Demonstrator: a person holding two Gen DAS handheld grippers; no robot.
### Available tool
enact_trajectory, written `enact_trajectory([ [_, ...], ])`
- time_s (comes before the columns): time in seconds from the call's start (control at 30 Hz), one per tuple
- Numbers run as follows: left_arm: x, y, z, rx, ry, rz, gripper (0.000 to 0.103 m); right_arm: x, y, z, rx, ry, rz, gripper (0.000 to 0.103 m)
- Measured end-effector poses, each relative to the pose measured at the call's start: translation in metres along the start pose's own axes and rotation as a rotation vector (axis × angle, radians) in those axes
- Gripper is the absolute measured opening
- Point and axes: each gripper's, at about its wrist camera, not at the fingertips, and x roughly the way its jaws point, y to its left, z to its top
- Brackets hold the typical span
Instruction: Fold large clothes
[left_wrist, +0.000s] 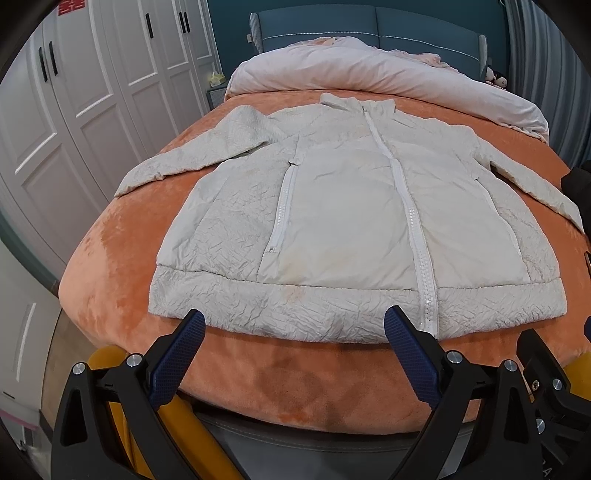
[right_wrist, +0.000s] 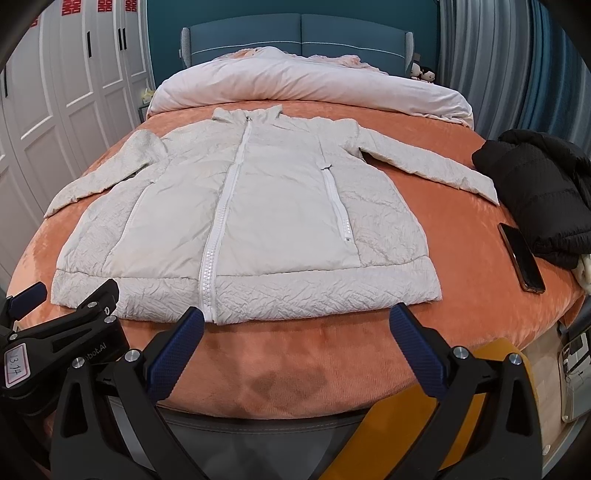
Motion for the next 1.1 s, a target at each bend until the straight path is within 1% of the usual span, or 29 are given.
enact_trajectory([
  [1.1, 0.0024, 0.0001, -0.0034, 0.000, 0.002, 0.002, 0.093, 0.0011, -0.0008, -0.0027, -0.002, 0.008, -0.009, 0.098],
])
